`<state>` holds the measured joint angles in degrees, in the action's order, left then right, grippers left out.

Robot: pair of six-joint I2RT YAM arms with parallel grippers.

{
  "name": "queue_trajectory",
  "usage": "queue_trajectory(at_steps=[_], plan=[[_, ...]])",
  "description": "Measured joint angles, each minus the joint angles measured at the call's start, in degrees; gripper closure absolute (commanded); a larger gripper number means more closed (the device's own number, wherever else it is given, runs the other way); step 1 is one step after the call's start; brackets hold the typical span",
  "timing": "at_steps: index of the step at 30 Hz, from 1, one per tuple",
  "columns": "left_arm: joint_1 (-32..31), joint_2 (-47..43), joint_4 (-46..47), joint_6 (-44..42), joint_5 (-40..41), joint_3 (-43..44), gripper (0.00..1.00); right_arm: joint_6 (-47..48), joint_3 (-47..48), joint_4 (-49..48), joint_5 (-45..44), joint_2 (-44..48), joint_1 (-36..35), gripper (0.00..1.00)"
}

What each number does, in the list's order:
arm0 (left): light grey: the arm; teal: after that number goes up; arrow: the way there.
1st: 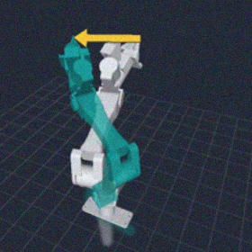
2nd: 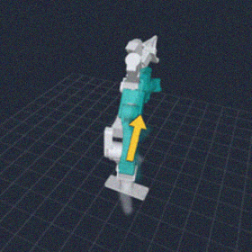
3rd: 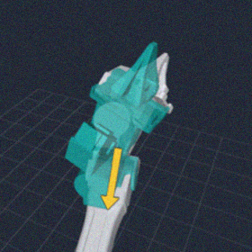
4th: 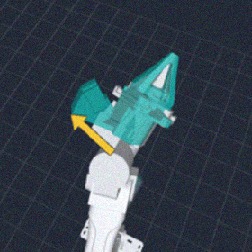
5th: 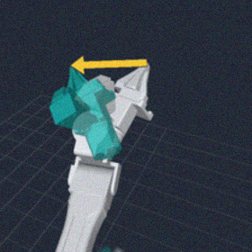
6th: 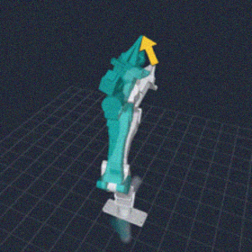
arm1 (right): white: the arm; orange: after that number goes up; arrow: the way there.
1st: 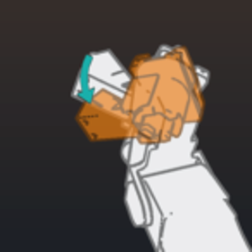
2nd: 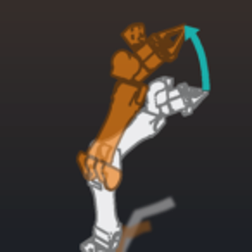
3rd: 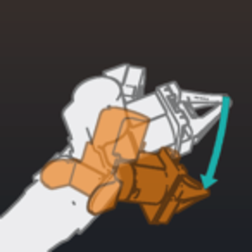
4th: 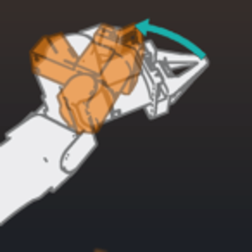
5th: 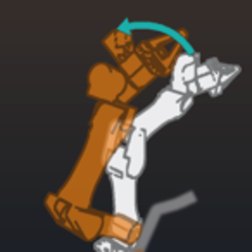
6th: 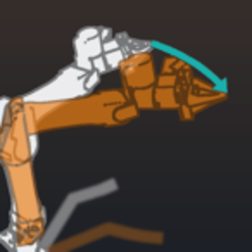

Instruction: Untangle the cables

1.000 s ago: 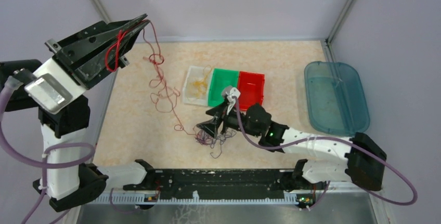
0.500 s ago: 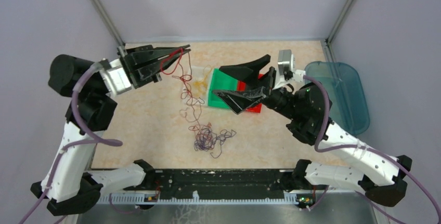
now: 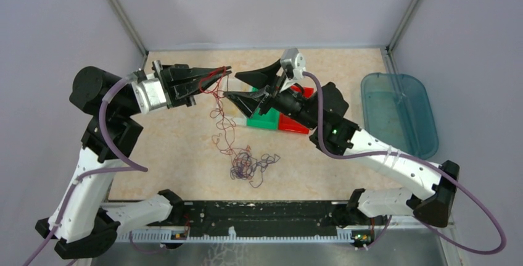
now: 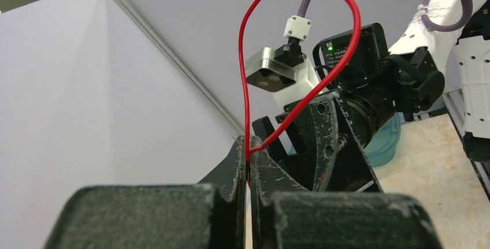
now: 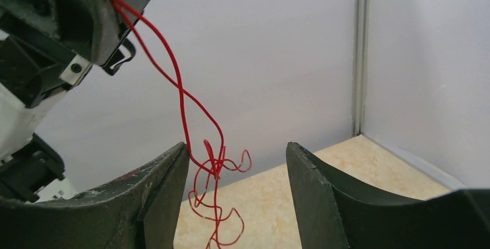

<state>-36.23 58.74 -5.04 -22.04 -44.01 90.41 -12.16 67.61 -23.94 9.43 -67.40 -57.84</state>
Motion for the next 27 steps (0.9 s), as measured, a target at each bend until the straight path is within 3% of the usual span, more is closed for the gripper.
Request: queue_trajectory(at_steps=[15, 27], plan=[[0.00, -0.87, -3.93, 4.09, 0.92, -2.43, 1.00, 3.50, -0.13, -3.52, -14.36, -0.81, -1.31, 0.42], [0.00, 2.80, -4.46, 12.22, -2.34, 2.16, 1.00, 5.99, -2.93, -7.26, -20.55, -10.12, -3.91, 0.42]])
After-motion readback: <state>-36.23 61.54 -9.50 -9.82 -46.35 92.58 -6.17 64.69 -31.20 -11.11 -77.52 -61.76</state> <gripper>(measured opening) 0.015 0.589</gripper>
